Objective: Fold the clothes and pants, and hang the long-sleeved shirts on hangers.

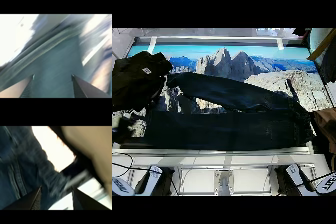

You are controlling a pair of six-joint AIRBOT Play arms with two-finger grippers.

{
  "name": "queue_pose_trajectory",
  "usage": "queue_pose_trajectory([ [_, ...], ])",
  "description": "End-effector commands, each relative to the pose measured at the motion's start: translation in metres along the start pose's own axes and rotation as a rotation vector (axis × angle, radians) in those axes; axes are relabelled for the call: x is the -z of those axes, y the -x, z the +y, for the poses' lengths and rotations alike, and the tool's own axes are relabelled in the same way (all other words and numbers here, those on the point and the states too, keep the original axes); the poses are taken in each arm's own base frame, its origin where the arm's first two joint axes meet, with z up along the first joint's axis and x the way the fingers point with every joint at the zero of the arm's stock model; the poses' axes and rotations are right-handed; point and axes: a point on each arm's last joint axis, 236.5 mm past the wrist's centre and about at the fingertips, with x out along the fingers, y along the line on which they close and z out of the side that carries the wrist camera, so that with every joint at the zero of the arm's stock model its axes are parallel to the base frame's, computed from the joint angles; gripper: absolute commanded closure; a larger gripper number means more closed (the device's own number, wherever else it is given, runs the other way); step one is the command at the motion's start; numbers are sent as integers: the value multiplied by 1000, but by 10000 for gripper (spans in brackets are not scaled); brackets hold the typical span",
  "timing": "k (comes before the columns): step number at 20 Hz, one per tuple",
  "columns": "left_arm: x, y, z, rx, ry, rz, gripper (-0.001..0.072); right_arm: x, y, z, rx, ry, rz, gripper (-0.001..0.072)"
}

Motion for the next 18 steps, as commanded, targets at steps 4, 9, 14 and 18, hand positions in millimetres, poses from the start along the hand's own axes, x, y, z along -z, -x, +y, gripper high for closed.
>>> queue_pose_trajectory([
  [4, -84, 81, -188, 438, -247, -419, 171, -86, 59, 80, -270, -30, -280, 293],
  [9, -1, -67, -227, 397, -312, -164, 153, -69, 36, 168, -419, 153, -175, 294],
  [14, 89, -192, -207, 280, -245, 107, 94, -46, 31, 217, -476, 297, -115, 294],
  [18, 124, -222, -212, 286, -303, 202, 97, -43, 32, 222, -483, 311, -111, 294],
])
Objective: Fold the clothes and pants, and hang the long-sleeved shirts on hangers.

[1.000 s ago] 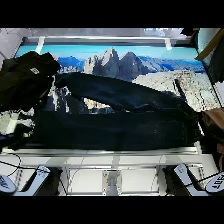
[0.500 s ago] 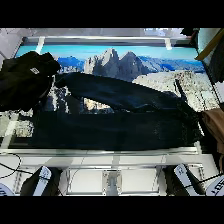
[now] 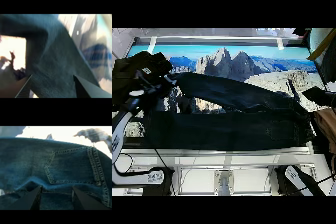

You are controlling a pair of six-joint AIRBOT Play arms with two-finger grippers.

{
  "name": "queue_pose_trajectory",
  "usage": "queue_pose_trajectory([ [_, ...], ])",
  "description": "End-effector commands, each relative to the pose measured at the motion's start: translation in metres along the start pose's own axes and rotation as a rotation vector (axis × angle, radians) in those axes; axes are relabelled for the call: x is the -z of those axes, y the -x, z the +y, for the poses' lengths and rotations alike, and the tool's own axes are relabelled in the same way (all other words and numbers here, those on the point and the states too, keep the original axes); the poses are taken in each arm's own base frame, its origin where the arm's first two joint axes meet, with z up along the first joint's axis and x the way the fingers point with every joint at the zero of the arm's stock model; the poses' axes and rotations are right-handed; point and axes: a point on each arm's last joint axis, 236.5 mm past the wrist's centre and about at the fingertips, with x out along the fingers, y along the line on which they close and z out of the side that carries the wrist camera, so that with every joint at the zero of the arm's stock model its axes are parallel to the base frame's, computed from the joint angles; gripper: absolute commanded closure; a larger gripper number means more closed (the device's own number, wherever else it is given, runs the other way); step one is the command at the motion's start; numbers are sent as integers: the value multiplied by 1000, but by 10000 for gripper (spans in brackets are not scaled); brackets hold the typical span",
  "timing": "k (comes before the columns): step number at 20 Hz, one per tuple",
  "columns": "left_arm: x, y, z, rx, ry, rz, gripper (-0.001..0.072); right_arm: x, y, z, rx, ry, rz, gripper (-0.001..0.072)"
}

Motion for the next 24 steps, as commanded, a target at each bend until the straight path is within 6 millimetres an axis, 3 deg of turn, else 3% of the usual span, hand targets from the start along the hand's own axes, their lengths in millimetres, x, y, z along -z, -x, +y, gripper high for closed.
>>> queue_pose_trajectory([
  [1, 29, -33, 5, -14, -39, 79, 101, 2, -4, 9, -15, 21, 11, 294],
  [4, 29, -31, 21, -62, -107, 94, 102, 2, -4, 9, -16, 20, 14, 294],
  [7, 29, -32, 23, -69, -101, 92, 111, 1, -4, 9, -15, 19, 9, 294],
  [13, 50, -45, 29, -82, -77, 137, 160, 1, -4, 9, -16, 18, 6, 294],
  [16, 47, -55, 35, -99, -28, 125, 173, 1, -4, 9, -16, 18, 6, 294],
  [20, 27, -72, 18, -64, -40, 98, 237, 1, -4, 9, -16, 18, 6, 294],
  [23, 17, -80, 5, -38, -52, 88, 632, 1, -4, 9, -16, 18, 6, 294],
  [24, 20, -80, 5, -34, -54, 101, 687, 1, -4, 9, -16, 18, 6, 294],
])
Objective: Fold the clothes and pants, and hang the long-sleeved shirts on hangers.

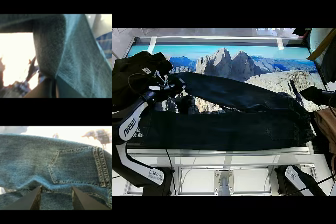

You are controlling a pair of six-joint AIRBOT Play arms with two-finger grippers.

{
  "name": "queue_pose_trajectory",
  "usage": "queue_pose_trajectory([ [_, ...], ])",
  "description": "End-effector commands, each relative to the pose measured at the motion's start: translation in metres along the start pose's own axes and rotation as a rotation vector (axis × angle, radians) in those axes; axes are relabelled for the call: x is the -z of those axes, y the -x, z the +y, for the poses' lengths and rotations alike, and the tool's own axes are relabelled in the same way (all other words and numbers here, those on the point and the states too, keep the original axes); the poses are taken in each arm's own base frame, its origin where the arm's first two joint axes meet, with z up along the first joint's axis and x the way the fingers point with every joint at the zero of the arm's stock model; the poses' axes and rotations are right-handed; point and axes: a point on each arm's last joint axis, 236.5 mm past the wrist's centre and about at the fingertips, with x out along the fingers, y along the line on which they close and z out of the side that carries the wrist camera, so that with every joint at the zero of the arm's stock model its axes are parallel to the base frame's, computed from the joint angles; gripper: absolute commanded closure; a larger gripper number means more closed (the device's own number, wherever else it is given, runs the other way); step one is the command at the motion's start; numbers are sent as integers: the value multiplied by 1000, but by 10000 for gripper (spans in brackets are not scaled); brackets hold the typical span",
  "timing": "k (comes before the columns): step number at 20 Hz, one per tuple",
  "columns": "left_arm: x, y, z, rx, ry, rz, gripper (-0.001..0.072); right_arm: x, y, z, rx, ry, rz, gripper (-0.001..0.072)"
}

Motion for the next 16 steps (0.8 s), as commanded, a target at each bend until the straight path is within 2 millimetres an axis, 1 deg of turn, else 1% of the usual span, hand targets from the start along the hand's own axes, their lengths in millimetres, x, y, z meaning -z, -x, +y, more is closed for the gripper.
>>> queue_pose_trajectory([
  [1, -1, -4, -9, 29, 0, 26, 688, 1, 0, 0, -1, 1, 3, 295],
  [3, -4, 8, -9, 58, 15, 60, 689, 3, 0, -3, 14, 9, 12, 295],
  [4, -8, 20, -9, 77, 9, 81, 690, 5, 1, -6, 26, 16, 21, 295],
  [5, -12, 36, -5, 76, -36, 106, 690, 8, 2, -9, 38, 24, 35, 295],
  [6, -16, 53, 4, 44, -113, 127, 692, 12, 2, -9, 40, 27, 49, 295],
  [7, -21, 75, 20, -27, -171, 149, 693, 15, 2, -10, 43, 30, 62, 295],
  [8, -28, 99, 41, -131, -213, 162, 693, 17, 2, -9, 40, 30, 72, 295],
  [9, -37, 130, 68, -278, -268, 170, 692, 19, 2, -8, 36, 29, 81, 295],
  [10, -44, 162, 91, -420, -308, 176, 692, 20, 2, -8, 34, 28, 86, 295],
  [11, -48, 189, 105, -527, -335, 185, 690, 20, 2, -8, 34, 19, 85, 295],
  [12, -48, 208, 111, -589, -363, 200, 690, 20, 2, -8, 33, 18, 84, 295],
  [13, -45, 217, 111, -605, -371, 214, 689, 20, 2, -7, 33, 18, 85, 295],
  [14, -41, 218, 108, -595, -361, 223, 689, 20, 2, -7, 33, 13, 85, 295],
  [15, -35, 211, 102, -562, -345, 232, 687, 20, 2, -7, 33, 11, 86, 295],
  [16, -26, 201, 91, -511, -317, 246, 628, 21, 2, -7, 33, 11, 86, 295],
])
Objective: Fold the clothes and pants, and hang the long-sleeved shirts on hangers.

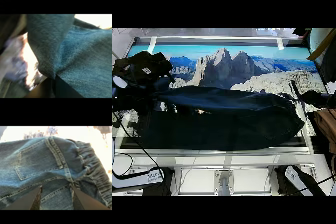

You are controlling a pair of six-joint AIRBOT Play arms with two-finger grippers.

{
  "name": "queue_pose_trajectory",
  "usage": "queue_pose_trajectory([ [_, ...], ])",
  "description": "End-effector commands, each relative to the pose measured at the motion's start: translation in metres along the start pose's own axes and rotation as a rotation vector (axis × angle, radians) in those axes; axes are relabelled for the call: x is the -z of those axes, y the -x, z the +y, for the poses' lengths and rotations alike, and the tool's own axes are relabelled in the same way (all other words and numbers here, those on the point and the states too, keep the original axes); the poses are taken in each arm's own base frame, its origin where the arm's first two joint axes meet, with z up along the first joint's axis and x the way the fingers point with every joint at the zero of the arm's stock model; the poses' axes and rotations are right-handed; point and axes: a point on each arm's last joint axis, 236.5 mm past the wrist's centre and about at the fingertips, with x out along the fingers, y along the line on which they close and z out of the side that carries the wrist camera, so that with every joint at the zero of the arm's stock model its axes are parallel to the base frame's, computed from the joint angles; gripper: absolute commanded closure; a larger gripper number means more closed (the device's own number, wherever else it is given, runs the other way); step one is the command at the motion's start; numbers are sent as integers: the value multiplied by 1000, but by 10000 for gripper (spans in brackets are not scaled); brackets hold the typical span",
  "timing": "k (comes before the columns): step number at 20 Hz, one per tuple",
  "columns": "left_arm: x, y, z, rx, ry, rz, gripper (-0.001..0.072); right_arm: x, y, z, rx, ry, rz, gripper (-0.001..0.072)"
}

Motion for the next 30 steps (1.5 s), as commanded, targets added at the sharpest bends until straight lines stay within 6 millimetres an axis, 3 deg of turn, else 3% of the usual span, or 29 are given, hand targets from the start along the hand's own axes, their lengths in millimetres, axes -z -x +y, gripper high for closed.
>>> queue_pose_trajectory([
  [1, 18, 6, -8, 7, 13, 64, 396, 1, 0, 0, 0, -7, 6, 295],
  [2, 19, 3, -26, 67, -6, 70, 55, 1, 0, 0, 2, -6, 4, 295],
  [3, 17, 2, -39, 107, -33, 59, 0, -1, 0, -3, 12, -4, -3, 295],
  [7, -12, 13, -42, 108, -33, -59, 0, -21, -8, -21, 62, -14, -78, 295],
  [10, -33, 22, -28, 91, 35, -143, 0, -5, -52, -45, 52, -96, 38, 294],
  [14, -37, 29, -2, 66, 111, -161, 0, -2, -116, -63, -38, -203, 176, 265],
  [16, -38, 34, 9, 55, 132, -170, 1, -5, -130, -77, -40, -199, 233, 242],
  [17, -38, 36, 12, 52, 148, -169, 1, -10, -136, -81, -49, -200, 248, 184],
  [20, -29, 36, 14, 54, 163, -132, 1, -13, -150, -93, -57, -198, 293, 180],
  [26, -25, 36, 17, 53, 203, -115, 2, 24, -180, -94, -142, -185, 415, 181],
  [29, -25, 37, 24, 47, 222, -118, 2, 21, -190, -79, -234, -174, 392, 190],
  [30, -26, 38, 28, 43, 243, -120, 2, 14, -191, -73, -270, -165, 362, 251],
])
